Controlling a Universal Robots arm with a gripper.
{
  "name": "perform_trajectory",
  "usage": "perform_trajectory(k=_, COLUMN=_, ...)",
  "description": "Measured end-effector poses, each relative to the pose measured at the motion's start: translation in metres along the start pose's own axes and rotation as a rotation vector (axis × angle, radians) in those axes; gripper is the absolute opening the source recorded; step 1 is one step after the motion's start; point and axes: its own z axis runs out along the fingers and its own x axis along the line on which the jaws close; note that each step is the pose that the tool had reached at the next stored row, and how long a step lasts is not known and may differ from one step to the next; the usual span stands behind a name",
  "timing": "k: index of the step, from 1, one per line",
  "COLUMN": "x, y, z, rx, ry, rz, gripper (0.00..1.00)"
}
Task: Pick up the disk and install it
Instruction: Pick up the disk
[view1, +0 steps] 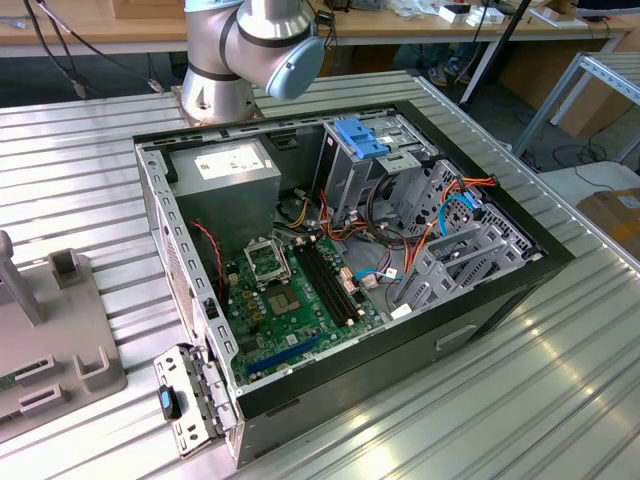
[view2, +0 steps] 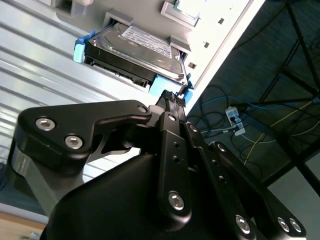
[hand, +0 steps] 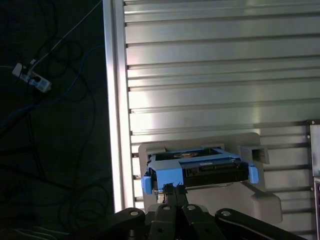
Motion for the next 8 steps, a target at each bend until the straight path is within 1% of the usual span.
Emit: perform_trajectory(k=8, x=0.0, y=0.0, z=0.0, rx=0.0001, ry=0.0001, rz=0.0, gripper=0.11)
